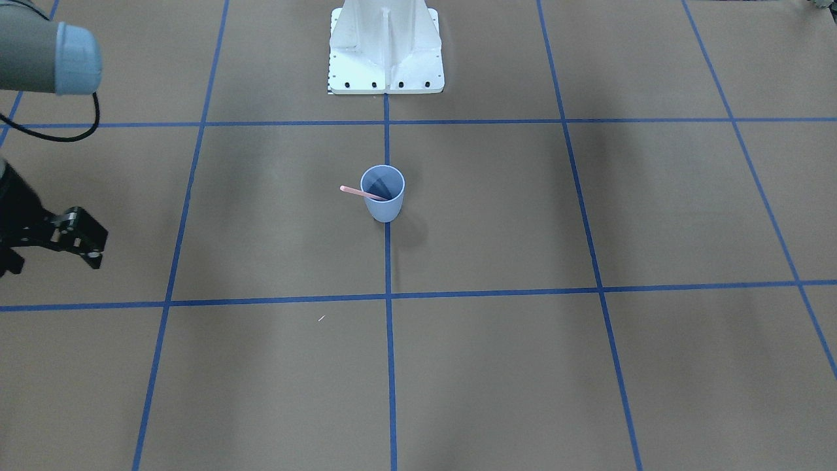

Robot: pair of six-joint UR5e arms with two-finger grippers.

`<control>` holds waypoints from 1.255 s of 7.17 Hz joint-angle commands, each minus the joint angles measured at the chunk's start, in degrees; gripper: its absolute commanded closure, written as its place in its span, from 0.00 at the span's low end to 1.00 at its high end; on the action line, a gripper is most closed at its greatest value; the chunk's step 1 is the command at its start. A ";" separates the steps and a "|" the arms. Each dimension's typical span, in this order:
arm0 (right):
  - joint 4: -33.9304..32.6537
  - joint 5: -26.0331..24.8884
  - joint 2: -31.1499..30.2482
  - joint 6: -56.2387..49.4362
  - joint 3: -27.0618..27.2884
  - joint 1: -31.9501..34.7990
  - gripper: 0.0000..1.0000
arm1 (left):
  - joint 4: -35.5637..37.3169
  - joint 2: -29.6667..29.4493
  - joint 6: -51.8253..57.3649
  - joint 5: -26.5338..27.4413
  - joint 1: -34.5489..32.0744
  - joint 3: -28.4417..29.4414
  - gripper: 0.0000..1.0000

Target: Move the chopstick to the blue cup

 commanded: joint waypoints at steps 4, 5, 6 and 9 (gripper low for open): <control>2.11 7.44 -26.27 -22.08 0.66 16.30 0.00 | -4.02 4.78 4.97 -0.01 -0.04 0.42 0.01; 2.11 7.26 -29.02 -21.90 0.57 17.71 0.00 | -4.02 4.95 4.88 0.17 -0.04 0.33 0.01; 3.15 7.17 -31.39 -21.82 0.66 18.85 0.00 | -4.02 4.96 4.88 0.17 -0.04 0.07 0.01; 16.32 7.00 -38.00 -22.25 0.74 20.44 0.00 | -4.19 4.96 4.97 0.08 -0.04 0.07 0.01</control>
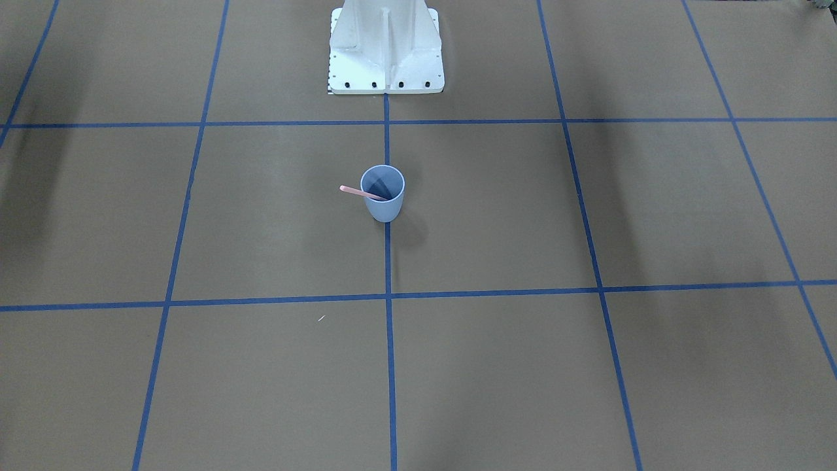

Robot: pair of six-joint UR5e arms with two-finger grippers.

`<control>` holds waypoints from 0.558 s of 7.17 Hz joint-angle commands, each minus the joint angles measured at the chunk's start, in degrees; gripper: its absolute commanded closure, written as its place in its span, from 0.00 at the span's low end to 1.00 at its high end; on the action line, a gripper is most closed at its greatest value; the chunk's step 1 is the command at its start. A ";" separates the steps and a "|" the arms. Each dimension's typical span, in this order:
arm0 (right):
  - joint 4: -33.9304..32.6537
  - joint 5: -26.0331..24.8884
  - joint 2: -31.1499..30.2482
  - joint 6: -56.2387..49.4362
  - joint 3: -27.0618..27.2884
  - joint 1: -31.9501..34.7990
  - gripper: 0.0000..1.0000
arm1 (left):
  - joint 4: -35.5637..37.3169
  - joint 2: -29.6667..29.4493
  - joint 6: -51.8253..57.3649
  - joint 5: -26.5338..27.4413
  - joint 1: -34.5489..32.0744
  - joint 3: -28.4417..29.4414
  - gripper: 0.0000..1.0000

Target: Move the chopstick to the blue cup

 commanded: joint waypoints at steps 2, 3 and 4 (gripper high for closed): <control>3.92 -0.64 0.06 -5.86 -0.02 0.77 0.00 | -0.04 0.01 -0.08 -0.01 -0.03 -0.11 0.01; 3.91 -0.64 0.42 -5.88 -0.11 0.77 0.00 | -0.04 0.01 0.01 -0.01 -0.03 -0.12 0.01; 4.09 -0.56 0.34 -5.88 -0.02 0.77 0.00 | -0.04 0.09 0.01 -0.01 -0.03 -0.12 0.01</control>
